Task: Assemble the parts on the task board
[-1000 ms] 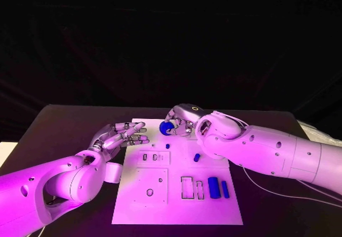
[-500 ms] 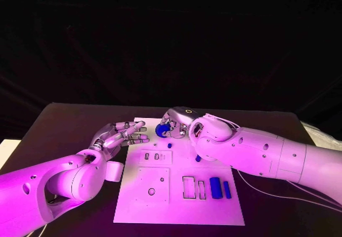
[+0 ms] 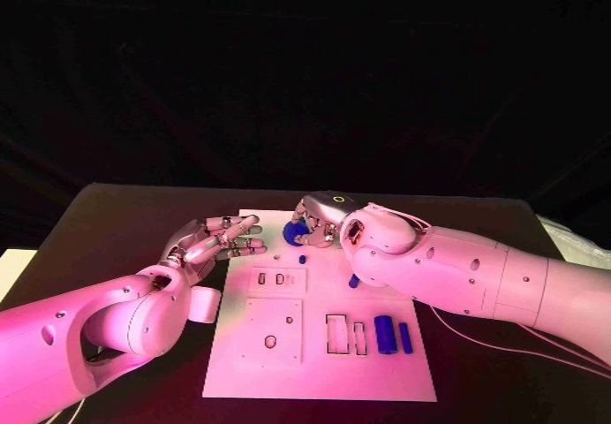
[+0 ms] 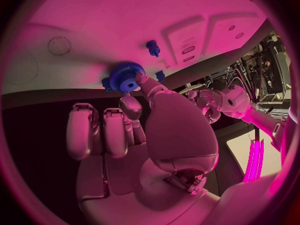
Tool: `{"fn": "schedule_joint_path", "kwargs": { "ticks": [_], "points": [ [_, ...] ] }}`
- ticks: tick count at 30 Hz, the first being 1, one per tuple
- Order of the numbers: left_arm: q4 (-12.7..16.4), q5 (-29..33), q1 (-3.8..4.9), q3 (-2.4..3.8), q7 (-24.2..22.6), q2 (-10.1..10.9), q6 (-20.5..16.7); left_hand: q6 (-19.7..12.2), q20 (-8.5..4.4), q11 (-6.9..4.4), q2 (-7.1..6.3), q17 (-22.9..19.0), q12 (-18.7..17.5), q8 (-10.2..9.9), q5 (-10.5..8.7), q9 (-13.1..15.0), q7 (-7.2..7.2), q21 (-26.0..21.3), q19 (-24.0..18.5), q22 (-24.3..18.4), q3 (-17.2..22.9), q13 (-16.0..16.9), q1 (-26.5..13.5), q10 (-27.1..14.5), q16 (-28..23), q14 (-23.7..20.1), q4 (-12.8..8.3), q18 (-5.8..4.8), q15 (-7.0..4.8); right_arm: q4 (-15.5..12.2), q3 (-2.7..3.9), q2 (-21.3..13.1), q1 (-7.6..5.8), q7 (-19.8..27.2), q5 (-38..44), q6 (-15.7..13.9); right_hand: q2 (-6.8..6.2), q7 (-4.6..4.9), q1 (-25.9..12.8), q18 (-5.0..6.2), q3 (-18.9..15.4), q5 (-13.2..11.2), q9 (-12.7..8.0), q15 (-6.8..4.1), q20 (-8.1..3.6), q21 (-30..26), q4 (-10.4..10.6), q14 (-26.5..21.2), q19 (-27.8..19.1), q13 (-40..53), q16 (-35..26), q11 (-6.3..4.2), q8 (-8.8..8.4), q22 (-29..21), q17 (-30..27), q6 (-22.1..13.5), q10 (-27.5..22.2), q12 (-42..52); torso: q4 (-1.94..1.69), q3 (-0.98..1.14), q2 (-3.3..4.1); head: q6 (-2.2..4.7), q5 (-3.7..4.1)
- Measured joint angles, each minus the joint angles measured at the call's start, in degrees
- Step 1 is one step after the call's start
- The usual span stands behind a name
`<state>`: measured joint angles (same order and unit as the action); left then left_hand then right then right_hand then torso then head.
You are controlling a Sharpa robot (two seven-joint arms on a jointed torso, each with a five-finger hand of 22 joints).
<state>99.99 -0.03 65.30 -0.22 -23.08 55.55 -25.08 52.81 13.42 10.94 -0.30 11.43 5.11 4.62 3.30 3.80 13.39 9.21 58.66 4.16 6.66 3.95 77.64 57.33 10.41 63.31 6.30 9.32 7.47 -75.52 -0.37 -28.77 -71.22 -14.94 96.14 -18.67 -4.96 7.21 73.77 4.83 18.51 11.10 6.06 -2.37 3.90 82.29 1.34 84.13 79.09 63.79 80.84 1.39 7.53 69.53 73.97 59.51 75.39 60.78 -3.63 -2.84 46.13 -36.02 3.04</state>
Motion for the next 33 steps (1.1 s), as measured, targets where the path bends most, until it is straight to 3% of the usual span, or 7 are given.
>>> {"fn": "schedule_joint_path", "kwargs": {
  "ticks": [3, 7, 11, 18, 22, 25, 33],
  "points": [
    [-0.1, 0.0, 0.00, 0.00, 0.0, 0.0, 0.0, 0.0, 0.00, 0.00, 0.00, 0.0, 0.0, 0.0, 0.00, 0.0, 0.00, 0.0, 0.0, 0.0, 0.0, 0.0, 0.0, 0.0, 0.0, 0.0, 0.0, 0.01, 0.00, -0.1, 0.01, 0.0, 0.02, -0.4, 0.6, 0.0, -0.38, -0.07, -0.4, 0.00, 0.0, 0.0, 0.0, 0.00, -0.12, 0.0, 0.0, 0.0, -0.1, -0.4, -0.1, 0.12, -0.04, -0.2, -0.1, 0.1, -0.1, -0.5, 0.02, 0.02, 0.00, -0.09, 0.04],
    [-0.1, 0.0, 0.00, 0.00, 0.0, -0.1, 0.0, 0.0, 0.00, 0.00, 0.00, 0.0, 0.0, 0.0, 0.00, 0.0, 0.00, 0.0, 0.0, 0.0, 0.0, 0.0, 0.0, 0.0, 0.0, 0.0, 0.0, 0.01, 0.00, 0.2, 0.02, 0.2, 0.06, -0.8, 1.2, 0.1, -1.64, -0.23, -1.6, -0.01, 0.0, -0.3, 0.4, 0.00, -0.07, -0.3, 0.6, 0.0, -0.3, -2.1, -0.4, 0.69, -1.84, -0.6, -0.3, 0.2, -1.4, -2.8, 0.03, 0.01, 0.00, -0.12, 0.10],
    [-0.1, 0.0, 0.00, 0.00, 0.0, -0.1, 0.0, 0.0, 0.00, 0.00, 0.02, 0.0, 0.0, 0.0, 0.00, 0.0, 0.00, -0.1, 0.0, 0.0, 0.1, 0.0, 0.0, 0.0, 0.0, 0.0, -0.1, 0.00, 0.00, 0.6, -0.11, 0.5, 0.19, -1.2, 1.3, 0.1, -3.08, 0.99, -3.1, 0.00, -1.3, 0.5, -0.7, 0.64, 0.50, -0.5, 1.8, 0.0, -0.9, -5.2, -0.4, 1.56, -3.87, -1.2, 0.1, -3.6, -3.8, -6.8, 0.00, -0.04, 0.00, -0.04, 0.22],
    [-0.2, 0.0, 0.00, 0.00, 0.0, -0.1, 0.0, 0.0, 0.00, 0.00, 0.23, 0.1, 0.0, 0.0, 0.00, 0.0, 0.00, -0.2, 0.0, 0.0, 0.2, 0.0, -0.2, 0.0, 0.0, 0.0, -0.2, 0.00, 0.00, 0.8, -0.16, 0.6, 0.24, -1.8, 1.2, 0.2, -3.71, 1.97, -3.7, 0.00, -6.1, 0.6, -1.6, 1.56, 1.25, -0.9, 6.0, -0.1, -1.0, -6.4, -0.4, 2.28, -3.91, -1.3, 0.7, -7.7, -4.7, -8.1, -0.06, -0.04, 0.00, -0.01, 0.33],
    [-0.2, 0.1, 0.00, 0.00, 0.1, -0.1, 0.0, 0.0, 0.00, 0.00, 0.23, 0.1, 0.0, 0.0, 0.00, 0.0, 0.00, -0.2, 0.0, 0.0, 0.2, 0.0, -0.2, 0.0, 0.0, 0.0, -0.1, 0.00, 0.00, 0.8, -0.18, 0.5, 0.29, -1.9, 0.7, 0.4, -3.71, 1.65, -3.7, 0.00, -8.9, 4.6, -1.3, 1.56, 1.46, -0.9, 9.4, -0.1, -0.8, -5.7, -0.4, 2.48, -3.32, -1.1, 1.0, -7.0, -4.5, -7.2, -0.04, -0.04, -0.01, -0.05, 0.28],
    [-0.2, 0.4, 0.00, 0.00, 0.1, -0.1, 0.0, 0.0, 0.00, 0.00, 0.23, 0.1, 0.0, 0.0, 0.00, 0.0, 0.00, -0.2, 0.0, 0.0, 0.2, 0.0, -0.2, 0.0, 0.0, 0.0, -0.2, 0.00, 0.00, 0.7, -0.19, 0.2, 0.37, -1.9, 0.1, 0.7, -3.30, 1.14, -4.1, 0.00, -9.1, 8.2, -0.8, 1.56, 1.46, -0.9, 10.9, -0.1, -0.8, -4.7, 0.0, 1.90, -2.64, -0.6, 1.0, -5.2, -3.9, -6.2, -0.04, -0.04, -0.01, -0.10, 0.25],
    [-0.1, 1.0, 0.00, 0.00, 0.1, 0.0, 0.0, 0.0, 0.00, 0.00, 0.55, 0.2, 0.0, 0.0, 0.00, 0.0, 0.00, -0.2, 0.0, 0.0, 0.4, 0.0, 0.1, 0.0, 0.0, 0.0, -0.4, -0.01, 0.00, 1.0, -0.20, -0.2, 0.48, -1.9, -2.0, 1.6, -2.51, 0.98, -4.9, 0.00, -9.6, 10.2, -0.6, 1.56, 1.22, -0.6, 12.7, -0.1, -0.6, -3.4, 0.2, 1.94, -2.22, -0.1, 1.0, -4.8, -3.4, -4.8, -0.03, -0.04, -0.01, -0.24, 0.19]
  ]
}}
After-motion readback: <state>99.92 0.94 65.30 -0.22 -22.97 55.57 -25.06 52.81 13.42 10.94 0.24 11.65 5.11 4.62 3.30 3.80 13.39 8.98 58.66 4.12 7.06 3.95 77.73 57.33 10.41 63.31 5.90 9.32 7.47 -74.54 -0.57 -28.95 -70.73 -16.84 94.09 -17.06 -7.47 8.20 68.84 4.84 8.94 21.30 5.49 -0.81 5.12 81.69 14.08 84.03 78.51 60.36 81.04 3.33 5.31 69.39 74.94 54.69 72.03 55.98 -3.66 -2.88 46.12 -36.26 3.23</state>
